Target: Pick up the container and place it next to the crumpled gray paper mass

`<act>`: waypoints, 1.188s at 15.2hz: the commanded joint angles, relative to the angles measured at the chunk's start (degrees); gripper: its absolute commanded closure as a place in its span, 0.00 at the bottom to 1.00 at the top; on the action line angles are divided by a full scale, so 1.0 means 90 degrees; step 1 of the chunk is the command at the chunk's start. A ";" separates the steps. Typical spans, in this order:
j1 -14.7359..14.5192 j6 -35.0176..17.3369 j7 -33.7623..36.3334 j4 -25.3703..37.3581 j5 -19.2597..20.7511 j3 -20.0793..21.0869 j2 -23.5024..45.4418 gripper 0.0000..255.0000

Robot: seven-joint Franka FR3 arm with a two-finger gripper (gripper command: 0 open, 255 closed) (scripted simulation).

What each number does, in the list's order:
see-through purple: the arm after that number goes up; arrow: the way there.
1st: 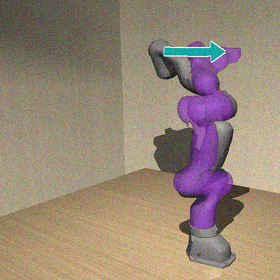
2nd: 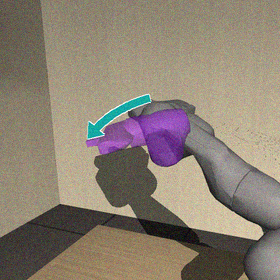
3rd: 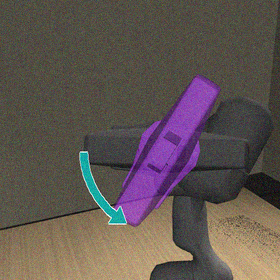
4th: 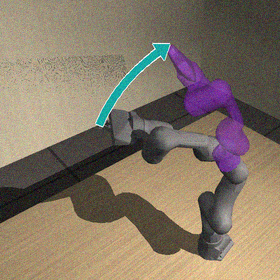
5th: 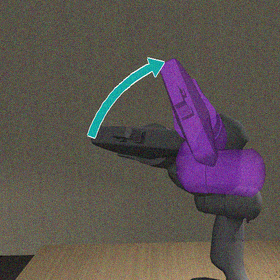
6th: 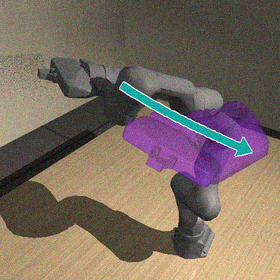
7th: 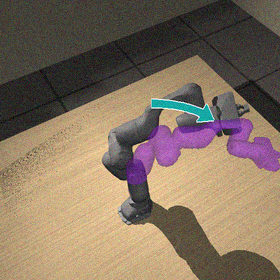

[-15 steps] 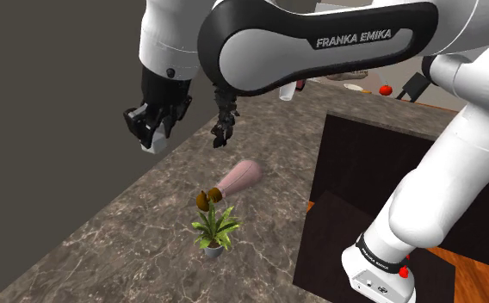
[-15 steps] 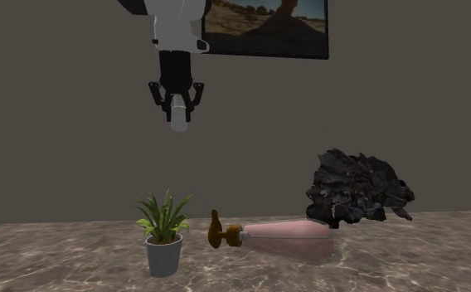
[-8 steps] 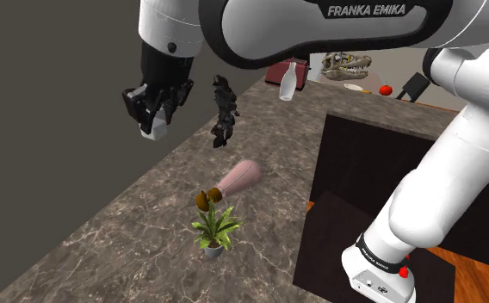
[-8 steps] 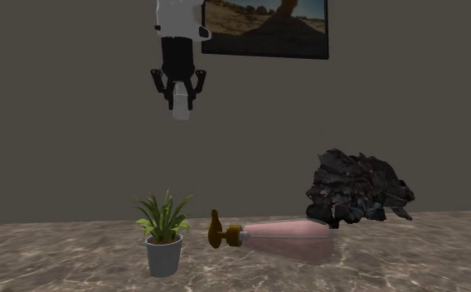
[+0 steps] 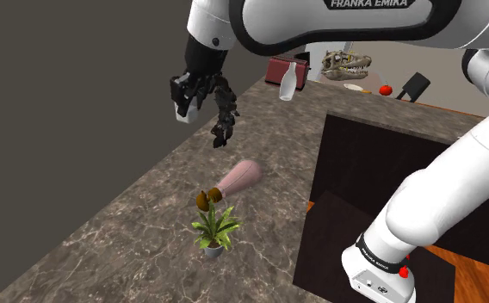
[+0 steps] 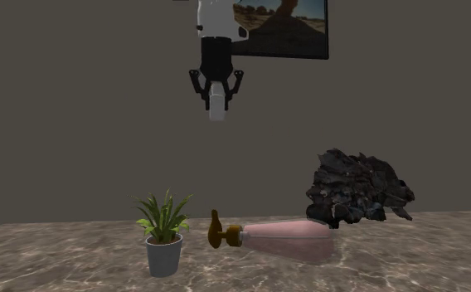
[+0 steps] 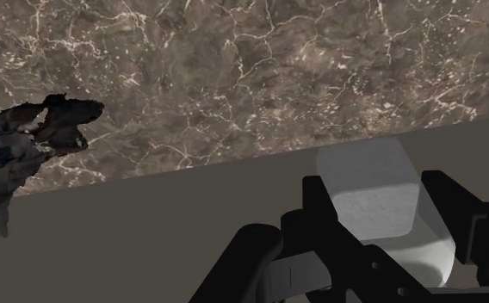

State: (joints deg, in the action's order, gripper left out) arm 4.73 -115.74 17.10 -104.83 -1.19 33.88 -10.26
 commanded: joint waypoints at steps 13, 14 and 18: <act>0.0575 -0.0017 -0.2544 -0.0720 -0.0801 -0.1692 -0.0632 1.00; 0.0622 -0.0008 -0.2706 -0.0718 -0.0824 -0.1800 -0.0621 1.00; 0.0816 0.0041 -0.3336 -0.0637 -0.0900 -0.2214 -0.0510 1.00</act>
State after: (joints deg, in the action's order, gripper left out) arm 11.66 -115.51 -11.41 -110.61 -9.06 14.89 -14.94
